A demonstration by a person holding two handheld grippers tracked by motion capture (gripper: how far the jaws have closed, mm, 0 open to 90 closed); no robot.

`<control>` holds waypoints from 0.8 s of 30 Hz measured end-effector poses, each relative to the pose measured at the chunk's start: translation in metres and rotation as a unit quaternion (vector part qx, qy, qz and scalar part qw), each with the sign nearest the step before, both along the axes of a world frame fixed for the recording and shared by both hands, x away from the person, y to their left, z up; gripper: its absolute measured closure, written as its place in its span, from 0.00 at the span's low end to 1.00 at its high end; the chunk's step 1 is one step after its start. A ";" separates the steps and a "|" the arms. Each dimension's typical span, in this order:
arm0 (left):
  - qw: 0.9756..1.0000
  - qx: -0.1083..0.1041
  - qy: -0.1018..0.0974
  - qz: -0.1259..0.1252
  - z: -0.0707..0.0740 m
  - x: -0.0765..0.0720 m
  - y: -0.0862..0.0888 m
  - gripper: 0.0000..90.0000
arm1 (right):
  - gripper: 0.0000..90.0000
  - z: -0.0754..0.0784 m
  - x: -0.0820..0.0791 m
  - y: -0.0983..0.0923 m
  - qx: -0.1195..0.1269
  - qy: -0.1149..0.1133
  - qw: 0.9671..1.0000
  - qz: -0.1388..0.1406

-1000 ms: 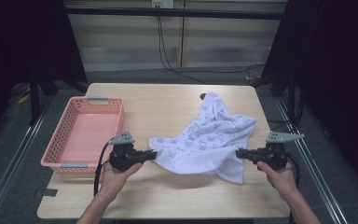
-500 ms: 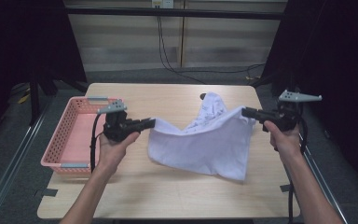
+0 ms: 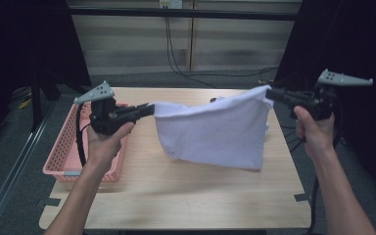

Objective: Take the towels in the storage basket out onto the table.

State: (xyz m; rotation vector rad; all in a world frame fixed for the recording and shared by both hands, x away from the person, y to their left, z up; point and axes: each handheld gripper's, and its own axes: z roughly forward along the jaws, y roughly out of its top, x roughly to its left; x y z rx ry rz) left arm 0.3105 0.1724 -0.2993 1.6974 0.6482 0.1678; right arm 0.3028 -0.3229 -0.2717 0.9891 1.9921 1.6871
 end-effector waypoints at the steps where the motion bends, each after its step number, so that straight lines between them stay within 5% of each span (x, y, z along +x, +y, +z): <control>1: 1.000 -0.002 0.004 -0.006 -0.008 -0.010 0.002 0.97 | 0.98 -0.007 -0.011 0.002 -0.009 0.005 1.000 0.005; 9: 0.998 0.010 0.042 -0.043 -0.066 -0.092 0.015 0.97 | 0.98 -0.079 -0.111 -0.002 -0.034 0.065 0.997 0.036; 13: 0.997 0.020 0.029 -0.070 -0.070 -0.141 0.018 0.97 | 0.98 -0.088 -0.172 0.000 -0.048 0.078 0.995 0.028; 15: 0.996 0.022 0.034 -0.080 -0.075 -0.155 0.018 0.92 | 0.88 -0.089 -0.197 0.002 -0.048 0.074 0.996 0.034; 17: 0.996 0.024 0.041 -0.073 -0.083 -0.158 0.020 0.82 | 0.74 -0.092 -0.208 0.002 -0.056 0.085 0.994 0.032; 19: 0.997 0.052 0.040 -0.048 -0.090 -0.153 0.023 0.79 | 0.67 -0.095 -0.206 -0.001 -0.067 0.070 0.995 0.013; 24: 0.993 0.064 0.099 -0.027 -0.121 -0.109 0.023 0.81 | 0.62 -0.118 -0.169 -0.008 -0.066 0.081 0.995 0.004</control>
